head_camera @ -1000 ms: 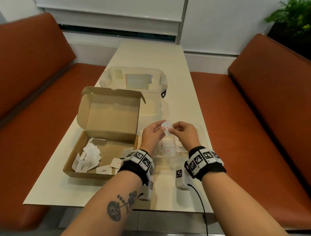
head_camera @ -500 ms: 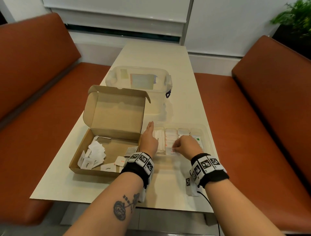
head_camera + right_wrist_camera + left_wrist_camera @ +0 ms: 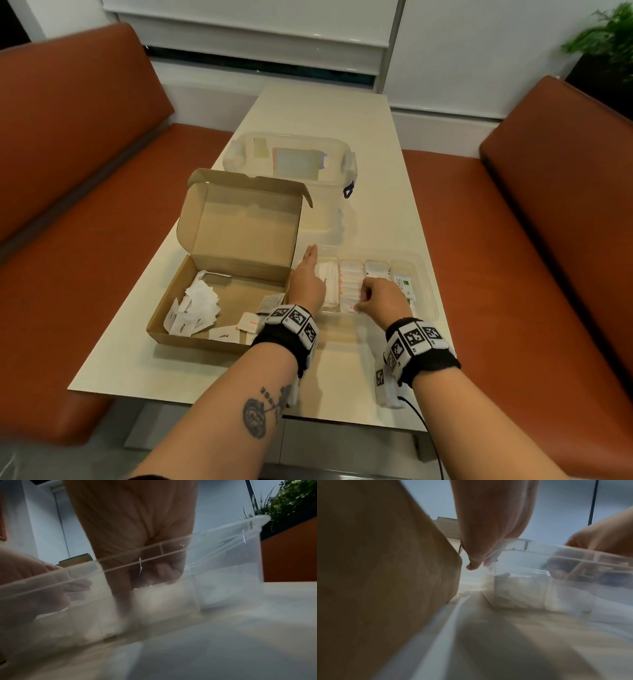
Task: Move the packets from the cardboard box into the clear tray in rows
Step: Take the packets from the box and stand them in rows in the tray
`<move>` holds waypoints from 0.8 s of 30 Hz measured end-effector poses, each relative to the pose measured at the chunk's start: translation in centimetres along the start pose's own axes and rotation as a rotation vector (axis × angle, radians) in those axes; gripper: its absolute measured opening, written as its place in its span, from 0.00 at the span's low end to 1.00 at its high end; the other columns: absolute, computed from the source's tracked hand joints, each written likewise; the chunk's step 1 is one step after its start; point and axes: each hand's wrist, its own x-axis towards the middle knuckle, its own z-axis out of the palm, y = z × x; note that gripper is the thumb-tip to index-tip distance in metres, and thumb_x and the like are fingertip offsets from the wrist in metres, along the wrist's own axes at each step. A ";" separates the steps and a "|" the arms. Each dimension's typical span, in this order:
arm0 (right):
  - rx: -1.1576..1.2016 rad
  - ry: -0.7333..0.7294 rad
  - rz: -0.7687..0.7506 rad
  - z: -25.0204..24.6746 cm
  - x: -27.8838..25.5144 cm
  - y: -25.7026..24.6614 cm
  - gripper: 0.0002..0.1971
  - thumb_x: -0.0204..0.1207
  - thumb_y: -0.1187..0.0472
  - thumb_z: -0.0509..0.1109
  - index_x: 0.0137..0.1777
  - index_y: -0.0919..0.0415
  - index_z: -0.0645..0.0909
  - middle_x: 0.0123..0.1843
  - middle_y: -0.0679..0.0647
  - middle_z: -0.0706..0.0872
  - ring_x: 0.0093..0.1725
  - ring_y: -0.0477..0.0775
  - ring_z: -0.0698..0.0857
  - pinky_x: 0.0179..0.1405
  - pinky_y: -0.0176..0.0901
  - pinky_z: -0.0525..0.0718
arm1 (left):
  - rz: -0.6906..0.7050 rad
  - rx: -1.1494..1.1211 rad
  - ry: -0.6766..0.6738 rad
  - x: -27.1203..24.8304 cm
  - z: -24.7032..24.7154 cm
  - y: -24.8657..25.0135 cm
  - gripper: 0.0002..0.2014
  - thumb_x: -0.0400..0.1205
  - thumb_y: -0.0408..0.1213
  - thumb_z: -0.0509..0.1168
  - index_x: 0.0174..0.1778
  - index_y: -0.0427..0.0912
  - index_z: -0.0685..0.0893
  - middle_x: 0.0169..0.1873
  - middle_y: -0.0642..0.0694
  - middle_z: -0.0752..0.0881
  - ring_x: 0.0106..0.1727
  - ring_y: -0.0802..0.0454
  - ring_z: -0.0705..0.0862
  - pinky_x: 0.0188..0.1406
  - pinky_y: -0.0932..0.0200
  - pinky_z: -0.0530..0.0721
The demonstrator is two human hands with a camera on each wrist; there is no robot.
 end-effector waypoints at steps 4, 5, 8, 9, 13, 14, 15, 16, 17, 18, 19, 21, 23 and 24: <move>0.065 0.002 0.000 -0.1 -0.2 0.2 0.16 0.67 0.67 0.76 0.30 0.54 0.71 0.30 0.47 0.76 0.33 0.49 0.76 0.35 0.39 0.76 | -0.001 -0.052 0.005 -0.3 -0.3 0.5 0.36 0.78 0.14 0.48 0.80 0.46 0.66 0.82 0.51 0.63 0.80 0.53 0.65 0.74 0.59 0.71; 0.085 0.012 -0.007 -0.2 -0.2 0.2 0.14 0.67 0.66 0.76 0.31 0.55 0.72 0.31 0.48 0.77 0.34 0.50 0.76 0.35 0.40 0.76 | -0.005 -0.062 0.008 -0.3 -0.4 0.8 0.32 0.80 0.17 0.50 0.79 0.45 0.68 0.81 0.50 0.64 0.81 0.53 0.63 0.77 0.58 0.67; 0.160 0.126 -0.056 -0.7 -0.3 -0.5 0.10 0.71 0.60 0.75 0.36 0.58 0.75 0.33 0.51 0.79 0.34 0.49 0.76 0.36 0.42 0.76 | 0.037 -0.130 0.038 -0.8 -1.2 2.0 0.20 0.85 0.29 0.59 0.73 0.42 0.78 0.77 0.47 0.72 0.82 0.54 0.61 0.74 0.69 0.58; 0.201 0.176 -0.078 -0.8 -0.4 -1.0 0.09 0.72 0.60 0.74 0.37 0.58 0.76 0.33 0.51 0.79 0.34 0.48 0.76 0.35 0.41 0.75 | 0.060 -0.177 0.052 -1.1 -1.6 2.6 0.17 0.85 0.31 0.61 0.69 0.43 0.81 0.74 0.46 0.76 0.80 0.55 0.64 0.70 0.71 0.60; 0.360 0.236 -0.166 -0.8 -0.9 -4.7 0.08 0.72 0.60 0.73 0.36 0.56 0.77 0.32 0.47 0.79 0.32 0.43 0.75 0.31 0.33 0.71 | 0.092 -0.305 0.225 -2.3 -5.1 4.0 0.11 0.84 0.35 0.62 0.58 0.44 0.88 0.53 0.46 0.89 0.51 0.53 0.86 0.52 0.62 0.83; 0.386 0.214 -0.196 -0.6 -1.1 -5.8 0.08 0.72 0.60 0.73 0.36 0.55 0.77 0.32 0.46 0.79 0.32 0.42 0.75 0.31 0.32 0.70 | 0.077 -0.301 0.296 -2.4 -6.5 3.8 0.11 0.84 0.35 0.62 0.57 0.44 0.88 0.48 0.47 0.90 0.42 0.54 0.85 0.43 0.63 0.85; 0.398 0.185 -0.232 -0.2 -1.4 -7.0 0.07 0.72 0.60 0.73 0.36 0.55 0.78 0.32 0.46 0.79 0.32 0.41 0.74 0.31 0.32 0.70 | 0.052 -0.278 0.367 -2.4 -8.1 3.4 0.10 0.84 0.35 0.62 0.57 0.44 0.87 0.45 0.49 0.89 0.38 0.56 0.84 0.38 0.65 0.83; 0.394 0.156 -0.270 0.3 -1.7 -8.2 0.07 0.73 0.59 0.73 0.36 0.54 0.79 0.32 0.46 0.79 0.32 0.40 0.74 0.31 0.32 0.70 | 0.015 -0.245 0.433 -2.4 -9.7 2.7 0.10 0.84 0.35 0.61 0.56 0.45 0.87 0.47 0.49 0.89 0.40 0.57 0.84 0.39 0.66 0.82; 0.384 0.127 -0.305 0.8 -2.1 -9.4 0.06 0.73 0.59 0.73 0.37 0.54 0.79 0.33 0.46 0.80 0.33 0.40 0.75 0.32 0.32 0.70 | -0.030 -0.209 0.492 -2.4 -11.4 1.6 0.10 0.85 0.35 0.61 0.57 0.46 0.86 0.51 0.49 0.88 0.45 0.56 0.84 0.44 0.64 0.81; 0.374 0.098 -0.334 1.4 -2.4 -10.4 0.05 0.73 0.59 0.73 0.38 0.55 0.80 0.33 0.47 0.80 0.33 0.39 0.75 0.32 0.32 0.70 | -0.079 -0.159 0.539 -2.4 -13.1 0.4 0.11 0.84 0.34 0.61 0.59 0.46 0.85 0.54 0.48 0.87 0.49 0.53 0.84 0.49 0.61 0.81; 0.372 0.067 -0.357 2.0 -2.7 -11.5 0.05 0.74 0.59 0.73 0.39 0.55 0.81 0.34 0.47 0.81 0.34 0.39 0.75 0.32 0.31 0.70 | -0.127 -0.082 0.562 -2.6 -14.7 -1.0 0.12 0.84 0.34 0.61 0.61 0.45 0.84 0.58 0.47 0.86 0.54 0.51 0.83 0.52 0.61 0.79; 0.379 0.003 -0.374 3.3 -3.3 -13.3 0.03 0.74 0.59 0.73 0.41 0.54 0.81 0.36 0.47 0.81 0.34 0.40 0.76 0.33 0.31 0.73 | -0.207 0.098 0.507 -3.0 -17.5 -4.0 0.17 0.84 0.36 0.62 0.70 0.44 0.79 0.67 0.44 0.82 0.65 0.45 0.80 0.61 0.57 0.76; 0.374 -0.046 -0.354 4.5 -3.8 -14.9 0.02 0.75 0.59 0.73 0.44 0.55 0.82 0.39 0.49 0.82 0.36 0.44 0.78 0.37 0.36 0.77 | -0.260 0.231 0.387 -3.4 -19.7 -6.6 0.23 0.84 0.40 0.63 0.76 0.43 0.72 0.74 0.42 0.76 0.74 0.42 0.74 0.71 0.50 0.72; 0.368 -0.063 -0.337 5.1 -4.0 -15.6 0.03 0.75 0.58 0.73 0.45 0.56 0.83 0.40 0.49 0.83 0.38 0.45 0.79 0.39 0.37 0.78 | -0.259 0.263 0.333 -3.5 -20.4 -7.6 0.24 0.84 0.41 0.62 0.78 0.43 0.70 0.75 0.42 0.74 0.76 0.41 0.71 0.74 0.49 0.70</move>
